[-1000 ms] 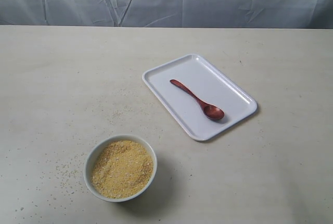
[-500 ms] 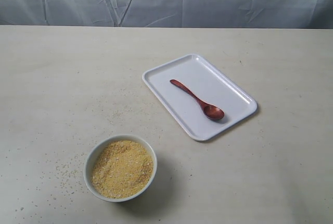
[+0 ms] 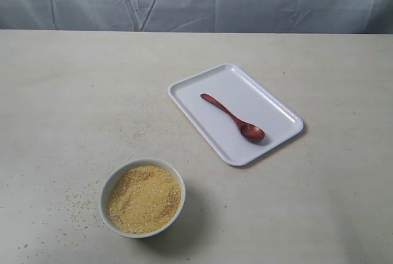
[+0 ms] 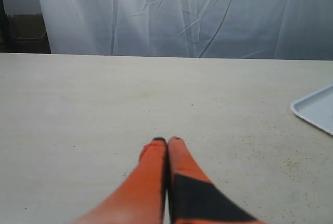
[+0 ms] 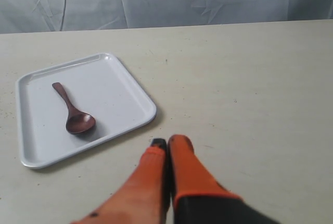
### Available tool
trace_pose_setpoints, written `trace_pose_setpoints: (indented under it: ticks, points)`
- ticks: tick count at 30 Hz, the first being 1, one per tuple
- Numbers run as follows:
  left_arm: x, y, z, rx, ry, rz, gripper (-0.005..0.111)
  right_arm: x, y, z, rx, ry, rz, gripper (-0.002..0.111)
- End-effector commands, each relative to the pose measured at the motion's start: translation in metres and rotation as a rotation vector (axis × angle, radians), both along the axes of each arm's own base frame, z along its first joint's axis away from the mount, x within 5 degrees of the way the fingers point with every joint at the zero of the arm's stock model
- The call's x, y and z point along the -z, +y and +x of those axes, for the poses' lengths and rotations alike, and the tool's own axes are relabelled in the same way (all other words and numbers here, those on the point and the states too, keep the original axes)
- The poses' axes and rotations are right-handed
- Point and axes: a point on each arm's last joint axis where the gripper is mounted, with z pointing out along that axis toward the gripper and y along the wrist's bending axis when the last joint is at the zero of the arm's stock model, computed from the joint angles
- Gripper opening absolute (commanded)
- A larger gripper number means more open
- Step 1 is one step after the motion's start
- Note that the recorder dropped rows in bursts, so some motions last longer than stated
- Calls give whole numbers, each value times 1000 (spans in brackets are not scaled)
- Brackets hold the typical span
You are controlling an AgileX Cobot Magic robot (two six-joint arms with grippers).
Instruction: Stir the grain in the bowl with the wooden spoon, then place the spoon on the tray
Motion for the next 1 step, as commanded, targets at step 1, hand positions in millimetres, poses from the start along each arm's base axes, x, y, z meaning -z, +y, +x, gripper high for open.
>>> trace_pose_setpoints:
  ticks: [1]
  points:
    - [0,0,0,-1,-11,2,0,0,0,0,5,-12,1,3]
